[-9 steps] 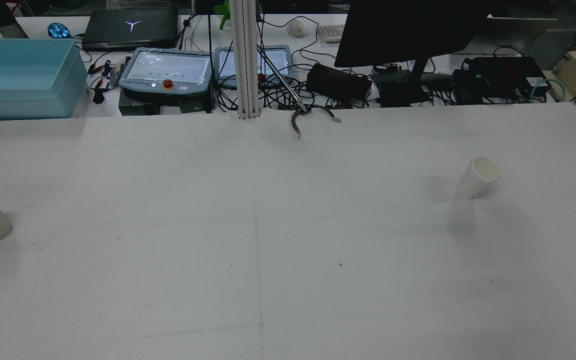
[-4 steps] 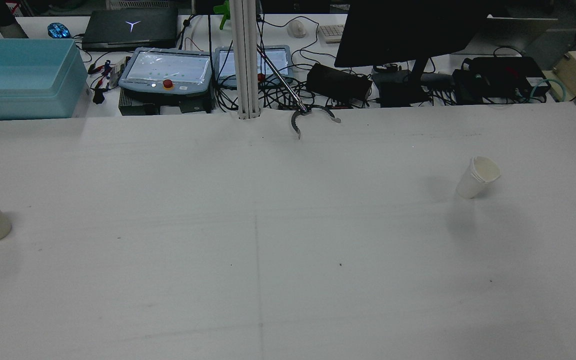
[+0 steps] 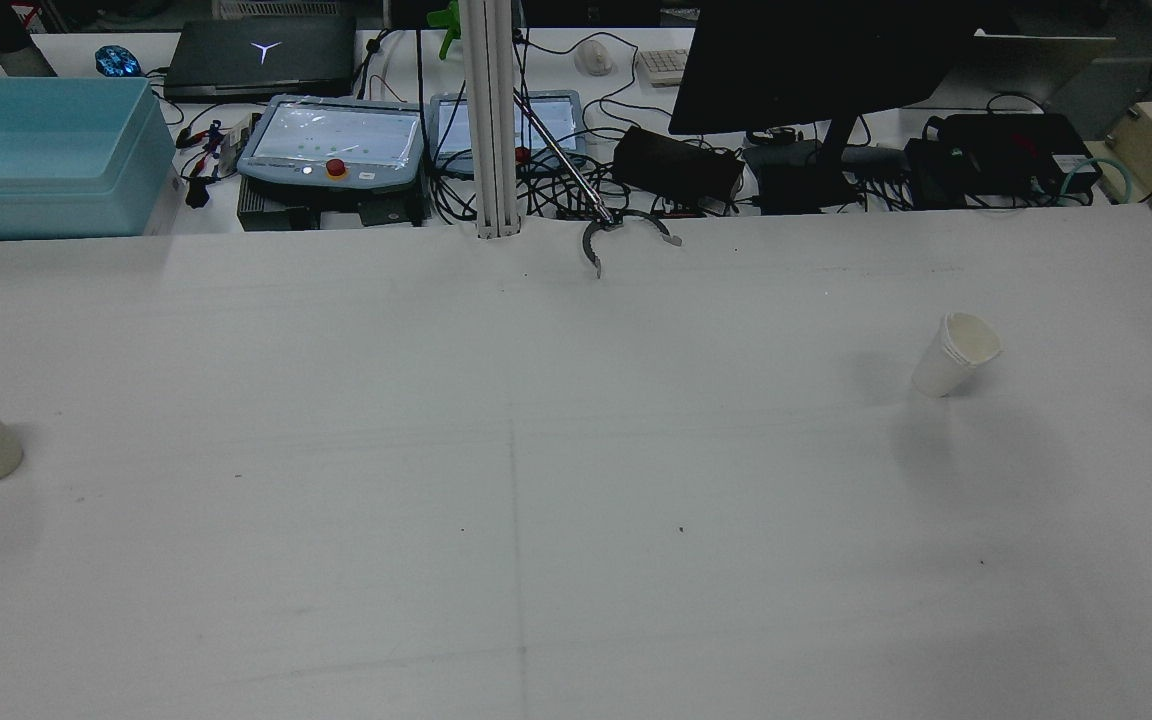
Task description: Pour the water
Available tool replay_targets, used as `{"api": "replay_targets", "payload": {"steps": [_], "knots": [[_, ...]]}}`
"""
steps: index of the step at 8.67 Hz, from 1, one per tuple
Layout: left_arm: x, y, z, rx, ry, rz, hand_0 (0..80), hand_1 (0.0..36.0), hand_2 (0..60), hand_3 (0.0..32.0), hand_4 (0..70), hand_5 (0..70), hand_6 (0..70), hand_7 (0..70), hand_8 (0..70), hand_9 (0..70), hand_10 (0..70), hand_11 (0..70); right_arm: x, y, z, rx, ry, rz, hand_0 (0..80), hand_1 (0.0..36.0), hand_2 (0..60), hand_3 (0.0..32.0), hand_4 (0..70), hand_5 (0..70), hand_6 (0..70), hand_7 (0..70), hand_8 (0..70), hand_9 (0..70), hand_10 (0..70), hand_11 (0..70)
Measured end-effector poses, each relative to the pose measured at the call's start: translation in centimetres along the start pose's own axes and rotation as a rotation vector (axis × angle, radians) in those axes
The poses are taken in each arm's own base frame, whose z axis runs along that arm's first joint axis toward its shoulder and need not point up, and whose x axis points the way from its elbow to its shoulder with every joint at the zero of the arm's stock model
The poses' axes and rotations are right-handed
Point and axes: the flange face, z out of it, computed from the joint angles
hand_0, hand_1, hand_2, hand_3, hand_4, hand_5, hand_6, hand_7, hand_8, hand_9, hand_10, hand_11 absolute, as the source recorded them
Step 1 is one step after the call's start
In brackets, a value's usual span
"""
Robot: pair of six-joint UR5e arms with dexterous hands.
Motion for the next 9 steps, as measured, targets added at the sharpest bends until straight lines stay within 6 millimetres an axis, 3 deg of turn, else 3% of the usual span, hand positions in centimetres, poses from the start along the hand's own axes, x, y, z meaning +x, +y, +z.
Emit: {"api": "replay_targets", "payload": {"steps": [1,2,3,4,5,6,7,8,9], "knots": [[-0.2,-0.6,0.1,0.003,0.013,0.079,71.6,19.3,0.0,0.0,20.0,0.0,7.9,5.0,0.5,0.0,4.2,8.9,0.6,0.2,0.6,-0.006,0.015,-0.022,47.0,20.4,28.7,0.0,0.0,6.1,9.5,0.0,2.1,3.9,0.0,0.0],[-0.6,-1.4,1.3,0.007,0.021,0.128,80.0,24.7,0.0,0.0,18.3,0.0,8.3,5.3,0.6,0.0,4.1,9.3,1.6,0.7,1.4,-0.019,0.037,-0.039,47.5,20.9,28.8,0.0,0.0,6.1,9.6,0.6,2.0,3.6,0.0,0.0],[-1.5,-3.1,3.4,0.014,0.014,0.143,79.5,23.6,0.0,0.0,16.8,0.0,7.3,4.3,0.4,0.0,3.8,8.7,2.6,1.2,2.0,-0.031,0.061,-0.051,47.3,20.8,28.4,0.0,0.0,6.0,9.5,0.6,1.8,3.4,0.0,0.0],[-2.3,-4.2,5.4,0.02,0.014,0.145,72.2,20.8,0.0,0.0,19.4,0.0,8.0,5.3,0.6,0.0,4.4,9.2,3.3,1.5,2.2,-0.037,0.076,-0.056,47.4,20.8,27.6,0.0,0.0,5.8,8.9,0.5,0.9,2.3,0.0,0.0],[-3.5,-4.7,7.7,0.019,0.013,0.141,71.6,20.0,0.0,0.0,20.7,0.0,8.2,5.5,0.6,0.0,4.4,9.2,3.7,1.6,2.4,-0.039,0.086,-0.059,47.4,20.8,27.5,0.0,0.0,5.7,8.8,0.3,0.7,1.9,0.0,0.0],[-5.0,-4.7,9.4,0.016,0.01,0.133,63.8,17.7,0.0,0.0,20.7,0.0,7.5,4.8,0.5,0.0,3.5,7.7,3.9,1.7,2.4,-0.04,0.091,-0.06,47.4,20.9,27.5,0.0,0.0,5.7,8.9,0.4,0.8,1.9,0.0,0.0],[-6.4,-4.5,10.4,0.013,0.003,0.122,52.1,8.8,0.0,0.0,21.5,0.0,6.8,4.2,0.3,0.0,0.5,2.3,4.0,1.7,2.5,-0.039,0.094,-0.061,47.4,20.5,27.5,0.0,0.0,5.6,9.4,0.9,1.0,2.3,0.0,0.0],[-7.5,-4.3,11.1,0.007,-0.008,0.112,48.9,5.1,0.0,0.0,22.7,0.0,6.7,4.0,0.3,0.0,0.0,0.8,4.2,1.8,2.5,-0.04,0.097,-0.061,47.3,20.6,27.7,0.0,0.0,5.6,9.3,0.8,0.9,2.2,0.0,0.0],[-8.4,-4.1,11.8,0.002,-0.02,0.103,48.7,5.5,0.0,0.0,24.1,0.0,7.4,4.7,0.4,0.0,0.5,1.8,4.3,1.8,2.5,-0.041,0.101,-0.061,47.3,20.5,27.5,0.0,0.0,5.6,9.1,0.6,0.9,2.4,0.0,0.0]]}}
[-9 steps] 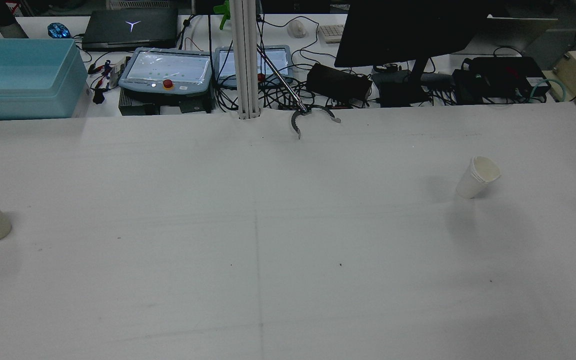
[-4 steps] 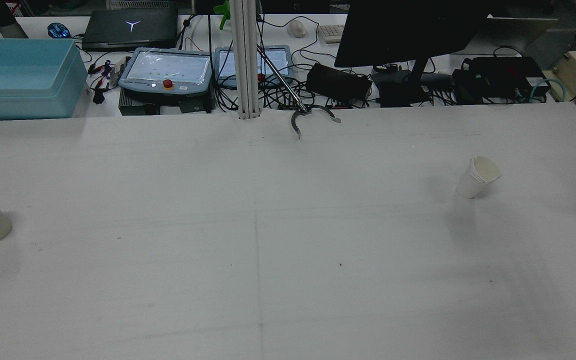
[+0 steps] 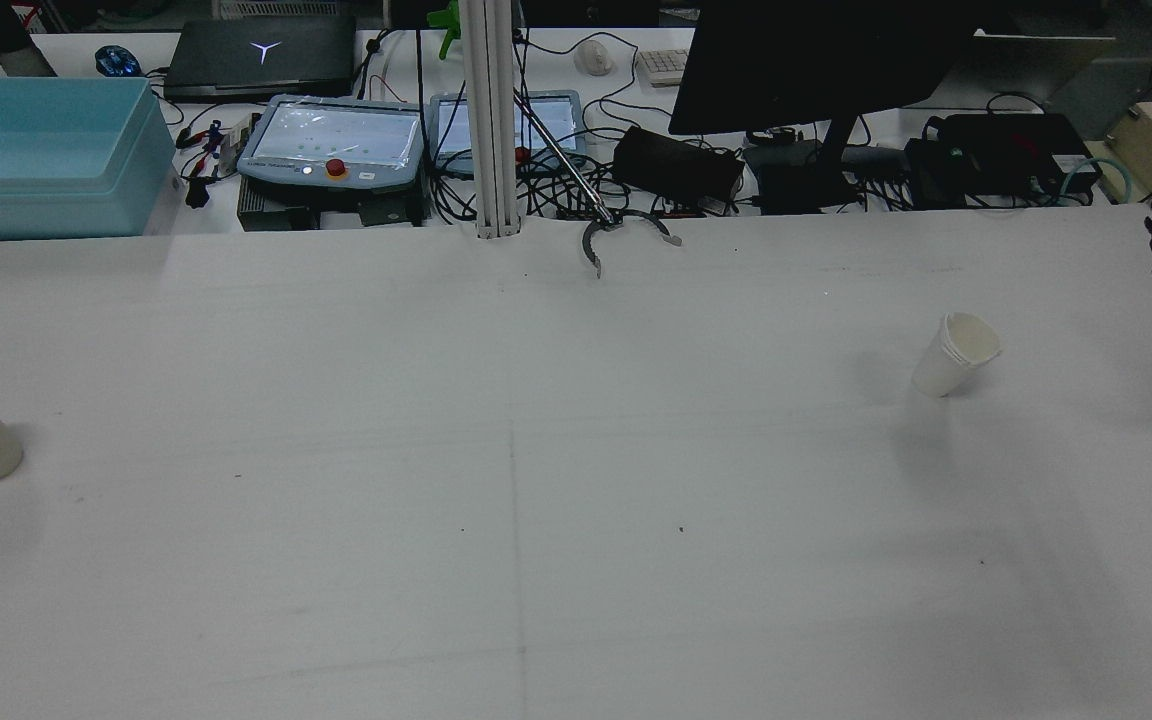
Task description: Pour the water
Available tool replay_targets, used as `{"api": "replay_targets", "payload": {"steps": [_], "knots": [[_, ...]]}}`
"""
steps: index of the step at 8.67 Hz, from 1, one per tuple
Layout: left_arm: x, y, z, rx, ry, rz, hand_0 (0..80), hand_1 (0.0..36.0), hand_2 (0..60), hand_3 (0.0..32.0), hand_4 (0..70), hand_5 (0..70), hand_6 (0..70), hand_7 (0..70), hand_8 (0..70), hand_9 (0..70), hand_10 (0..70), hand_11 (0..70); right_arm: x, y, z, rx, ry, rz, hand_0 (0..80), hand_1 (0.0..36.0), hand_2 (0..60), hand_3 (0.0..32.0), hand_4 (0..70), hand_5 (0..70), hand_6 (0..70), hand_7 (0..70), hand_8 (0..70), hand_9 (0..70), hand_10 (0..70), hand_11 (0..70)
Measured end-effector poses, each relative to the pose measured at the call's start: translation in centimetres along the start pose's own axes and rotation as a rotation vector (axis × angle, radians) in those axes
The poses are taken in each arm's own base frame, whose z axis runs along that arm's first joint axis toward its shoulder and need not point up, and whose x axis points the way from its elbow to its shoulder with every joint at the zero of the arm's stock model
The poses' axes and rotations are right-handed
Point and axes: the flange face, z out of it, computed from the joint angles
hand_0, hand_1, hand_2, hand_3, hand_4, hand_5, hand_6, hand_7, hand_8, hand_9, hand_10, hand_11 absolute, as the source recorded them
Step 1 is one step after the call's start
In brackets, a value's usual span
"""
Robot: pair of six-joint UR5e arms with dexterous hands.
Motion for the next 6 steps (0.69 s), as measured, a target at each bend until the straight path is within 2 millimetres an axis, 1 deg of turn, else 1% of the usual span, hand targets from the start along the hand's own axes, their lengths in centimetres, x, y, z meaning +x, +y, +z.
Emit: {"api": "replay_targets", "payload": {"steps": [1,2,4,5,6], "knots": [[-0.7,-0.2,0.9,0.0,-0.009,-0.013,48.1,5.2,0.0,0.0,24.1,0.0,7.4,4.9,0.4,0.0,0.9,2.4,0.1,0.0,0.0,0.0,0.002,0.0,47.2,20.2,26.4,0.0,0.0,5.3,7.9,0.0,0.6,1.8,0.0,0.0],[-1.3,-0.3,2.0,-0.002,-0.018,-0.026,49.5,6.1,0.0,0.0,24.5,0.0,7.5,5.3,0.5,0.0,1.0,2.8,0.1,0.0,0.0,0.001,0.003,0.0,47.1,20.3,26.0,0.0,0.0,5.3,7.2,0.0,0.4,1.5,0.0,0.0],[-3.0,0.3,3.4,-0.003,-0.018,-0.045,51.7,8.4,0.0,0.0,23.6,0.0,7.1,4.8,0.4,0.0,2.0,4.4,0.2,-0.1,0.0,0.003,0.005,0.0,46.9,20.0,26.2,0.0,0.0,5.2,7.4,0.0,0.5,1.6,0.0,0.0],[-4.6,1.0,3.9,-0.004,-0.019,-0.055,54.0,10.3,0.0,0.0,23.9,0.0,7.2,4.6,0.4,0.0,2.0,4.7,0.2,-0.2,-0.1,0.004,0.005,0.0,46.9,20.0,26.0,0.0,0.0,5.3,7.7,0.0,0.6,2.0,0.0,0.0],[-6.1,1.9,4.5,-0.011,-0.022,-0.064,61.5,16.0,0.0,0.0,24.3,0.0,7.9,5.6,0.5,0.0,2.3,5.6,0.2,-0.2,-0.1,0.005,0.004,0.0,46.9,20.0,26.3,0.0,0.0,5.2,8.0,0.0,0.6,2.1,0.0,0.0]]}}
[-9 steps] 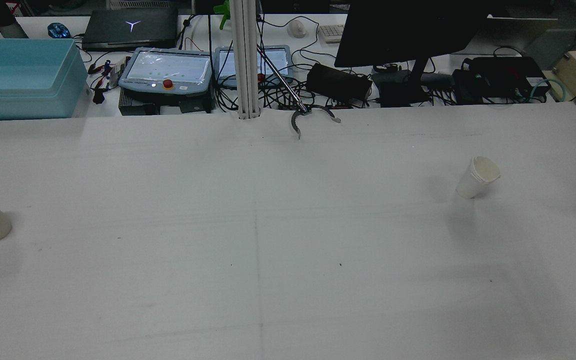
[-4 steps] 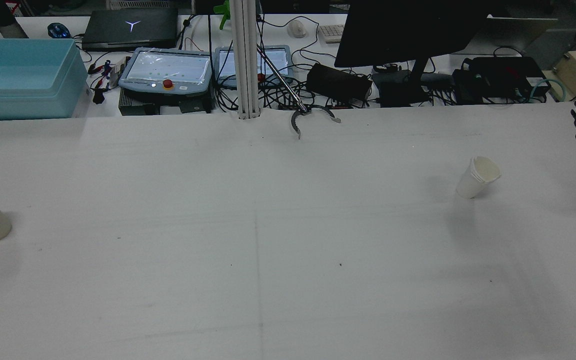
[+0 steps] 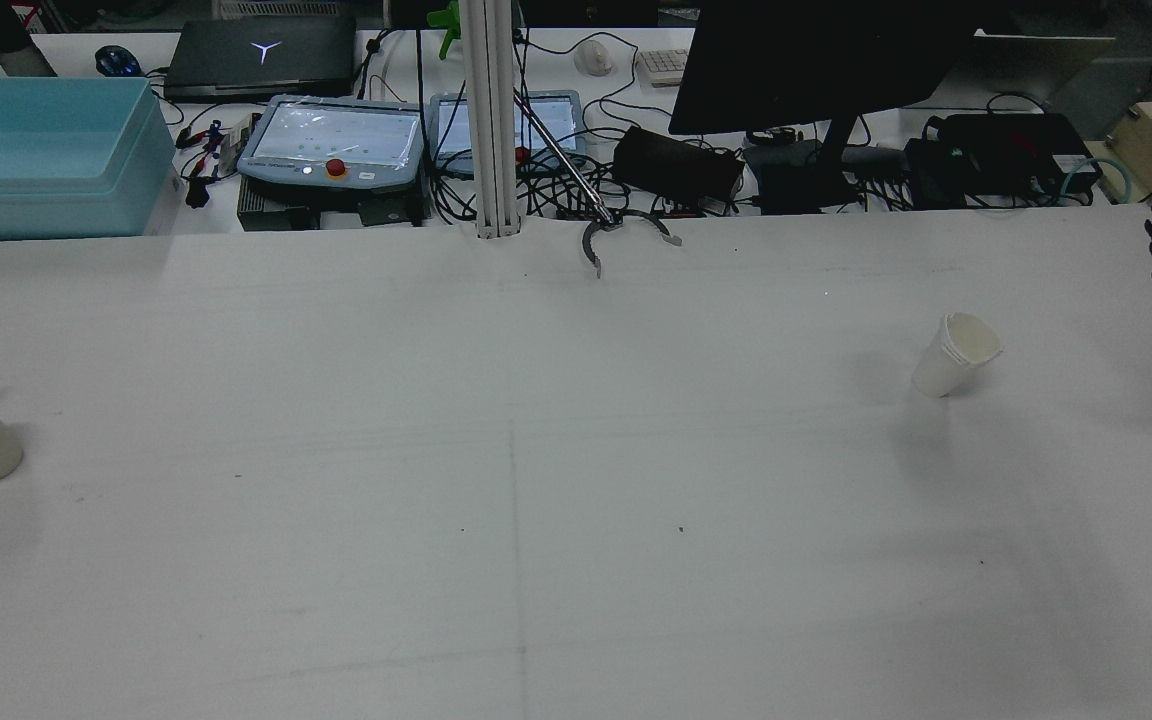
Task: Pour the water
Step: 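Reach the left hand to the beige paper cup and grasp it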
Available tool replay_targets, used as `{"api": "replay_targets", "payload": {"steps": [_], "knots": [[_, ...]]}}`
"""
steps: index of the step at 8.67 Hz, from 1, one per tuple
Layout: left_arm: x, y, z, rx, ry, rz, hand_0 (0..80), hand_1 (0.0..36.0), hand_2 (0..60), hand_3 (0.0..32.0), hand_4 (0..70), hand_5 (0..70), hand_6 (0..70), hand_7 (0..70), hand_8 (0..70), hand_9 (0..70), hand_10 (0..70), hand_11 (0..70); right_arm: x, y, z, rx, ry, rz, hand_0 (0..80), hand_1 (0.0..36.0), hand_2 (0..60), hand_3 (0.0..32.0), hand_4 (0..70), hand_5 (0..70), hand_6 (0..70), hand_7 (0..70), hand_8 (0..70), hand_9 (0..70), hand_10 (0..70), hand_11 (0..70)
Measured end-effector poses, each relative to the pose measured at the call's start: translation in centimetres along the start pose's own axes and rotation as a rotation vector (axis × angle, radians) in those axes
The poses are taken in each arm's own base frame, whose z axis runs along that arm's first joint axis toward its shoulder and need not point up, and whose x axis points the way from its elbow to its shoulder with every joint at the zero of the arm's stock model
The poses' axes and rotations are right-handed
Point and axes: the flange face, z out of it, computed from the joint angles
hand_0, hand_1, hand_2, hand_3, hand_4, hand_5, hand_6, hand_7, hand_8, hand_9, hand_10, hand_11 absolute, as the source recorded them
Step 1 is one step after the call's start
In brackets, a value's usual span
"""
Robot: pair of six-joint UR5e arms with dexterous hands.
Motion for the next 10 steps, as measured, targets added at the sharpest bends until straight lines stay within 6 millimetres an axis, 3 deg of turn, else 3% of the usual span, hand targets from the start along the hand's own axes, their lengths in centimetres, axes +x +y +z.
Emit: {"api": "replay_targets", "payload": {"steps": [2,5,6,7,8,10], "knots": [[-1.4,1.3,1.4,-0.013,-0.004,-0.01,66.6,19.0,0.0,0.0,25.1,0.0,8.9,6.9,0.7,0.0,2.4,6.1,0.0,-0.2,0.0,0.003,0.0,0.001,46.8,19.7,26.0,0.0,0.0,5.3,8.1,0.0,1.0,2.7,0.0,0.0],[-1.8,2.8,4.1,-0.02,-0.004,-0.014,73.2,21.5,0.0,0.0,24.3,0.0,9.3,7.9,0.8,0.1,2.6,6.6,0.2,-0.9,-0.2,0.015,0.003,0.005,46.7,19.5,23.9,0.0,0.0,5.0,6.1,0.0,0.2,1.9,0.0,0.0],[-1.8,3.2,4.8,-0.022,-0.003,-0.015,80.0,26.3,0.0,0.0,19.9,39.6,9.7,8.3,1.1,0.2,2.7,7.1,0.3,-1.1,-0.3,0.019,0.005,0.006,46.7,19.5,23.9,0.0,0.0,5.0,5.9,0.0,0.1,1.9,0.0,0.0],[-1.9,3.4,5.2,-0.023,-0.003,-0.018,80.0,32.9,0.0,0.0,16.9,70.0,10.3,8.5,1.7,0.3,3.4,8.5,0.4,-1.3,-0.4,0.023,0.006,0.007,46.8,19.4,23.6,0.0,0.0,5.1,6.1,0.0,0.2,2.1,0.0,0.0],[-1.8,3.5,5.4,-0.016,-0.001,-0.026,80.0,36.0,0.0,0.0,20.8,70.0,10.8,9.6,2.2,0.5,4.0,9.8,0.4,-1.5,-0.4,0.026,0.007,0.007,46.7,19.3,23.6,0.0,0.0,5.1,6.5,0.0,0.4,2.4,0.0,0.0],[-1.7,3.3,5.3,0.009,0.005,-0.041,80.0,36.0,0.0,0.0,32.7,70.0,12.3,13.2,3.4,1.2,5.3,11.9,0.5,-1.7,-0.5,0.029,0.008,0.006,46.7,19.2,24.0,0.0,0.0,5.1,7.0,0.0,0.6,2.6,0.0,0.0]]}}
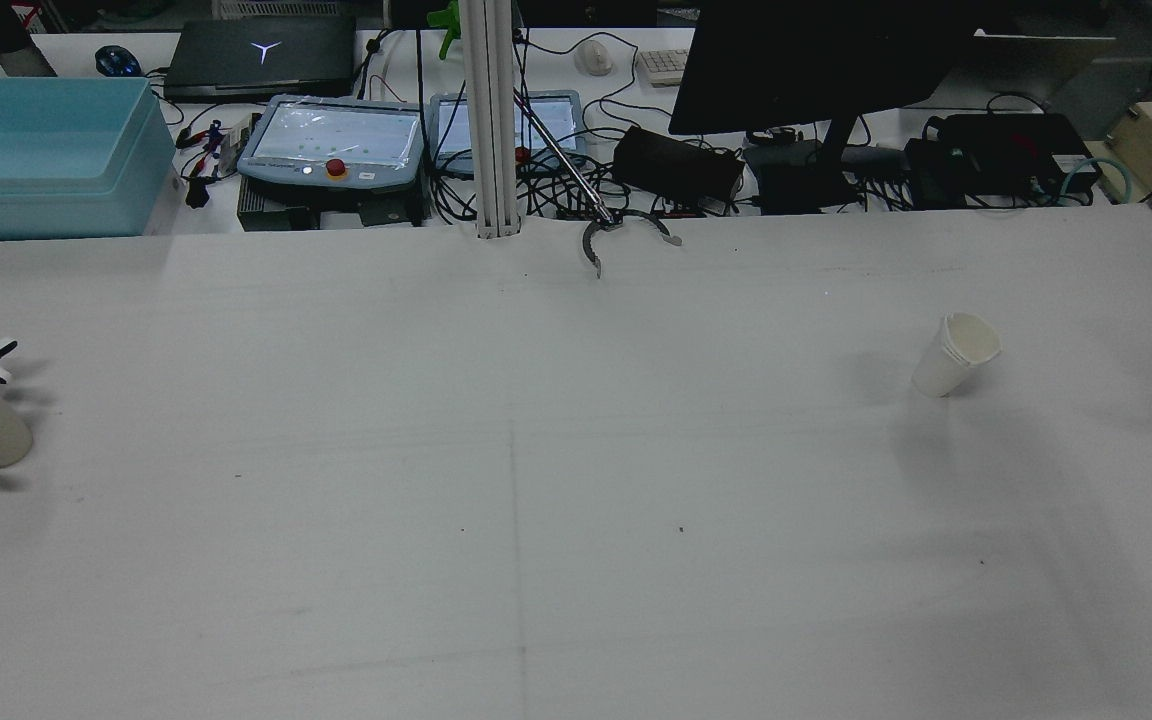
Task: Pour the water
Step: 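Reach the left hand to the beige paper cup and grasp it, then reach the right hand to the white paper cup, grasp and lift it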
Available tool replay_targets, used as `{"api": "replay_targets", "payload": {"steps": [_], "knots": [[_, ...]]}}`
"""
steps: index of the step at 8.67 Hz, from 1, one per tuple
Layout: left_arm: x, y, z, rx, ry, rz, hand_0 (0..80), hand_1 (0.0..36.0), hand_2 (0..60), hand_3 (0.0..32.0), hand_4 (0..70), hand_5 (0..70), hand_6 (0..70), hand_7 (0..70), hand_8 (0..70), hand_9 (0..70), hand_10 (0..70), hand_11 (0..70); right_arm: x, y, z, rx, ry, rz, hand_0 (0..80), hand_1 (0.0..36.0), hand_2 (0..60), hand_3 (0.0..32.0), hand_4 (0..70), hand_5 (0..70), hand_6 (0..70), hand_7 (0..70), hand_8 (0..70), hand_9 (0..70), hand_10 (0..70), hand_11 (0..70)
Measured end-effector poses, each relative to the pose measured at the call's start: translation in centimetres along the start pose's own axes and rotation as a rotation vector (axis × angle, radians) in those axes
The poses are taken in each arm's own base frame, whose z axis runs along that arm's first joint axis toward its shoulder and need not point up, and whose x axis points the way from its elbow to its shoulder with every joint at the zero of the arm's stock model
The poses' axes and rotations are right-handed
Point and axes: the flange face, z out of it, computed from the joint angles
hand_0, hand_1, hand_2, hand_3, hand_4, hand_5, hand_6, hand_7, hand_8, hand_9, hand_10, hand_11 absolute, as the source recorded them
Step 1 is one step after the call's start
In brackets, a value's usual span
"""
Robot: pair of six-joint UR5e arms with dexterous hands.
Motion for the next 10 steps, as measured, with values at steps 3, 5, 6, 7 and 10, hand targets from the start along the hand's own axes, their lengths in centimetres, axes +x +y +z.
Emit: {"api": "replay_targets", "payload": {"steps": [3,5,6,7,10], "knots": [[0.0,-0.1,-0.1,0.017,-0.001,-0.015,80.0,36.0,60.0,0.0,36.7,70.0,12.8,13.7,3.2,1.3,5.1,11.8,0.0,0.0,0.0,0.001,0.0,0.001,46.8,19.6,23.9,0.0,0.0,5.1,6.2,0.0,0.2,2.3,0.0,0.0],[0.6,1.7,0.7,0.033,-0.009,-0.062,80.0,36.0,60.0,0.0,35.7,70.0,12.0,12.6,2.6,1.1,4.7,11.2,-0.7,-0.1,-0.2,0.001,-0.017,0.02,47.6,21.4,26.3,0.0,0.0,5.6,5.8,0.0,0.3,2.0,0.0,0.0],[1.1,3.6,1.4,0.036,-0.012,-0.093,80.0,36.0,60.0,0.0,34.1,70.0,11.7,12.0,2.5,1.0,4.3,10.6,-0.9,-0.7,-0.4,0.012,-0.023,0.027,47.8,21.9,28.4,0.0,0.0,6.4,7.7,0.0,1.7,3.0,0.0,0.0],[1.4,6.0,2.2,0.03,-0.019,-0.121,80.0,36.0,60.0,0.0,34.4,70.0,11.9,12.4,2.5,1.0,4.2,10.5,-0.4,-2.9,0.0,0.015,-0.025,0.028,49.6,24.4,31.6,0.0,0.0,8.6,11.3,1.7,5.1,6.0,0.0,0.0],[0.9,11.3,4.0,0.023,-0.058,-0.176,80.0,36.0,60.0,0.0,34.4,70.0,12.5,13.1,2.8,1.2,4.5,10.9,3.2,-11.4,4.2,-0.064,-0.023,0.025,58.7,34.0,42.6,0.0,7.2,10.2,18.8,21.0,4.6,6.1,0.0,0.0]]}}
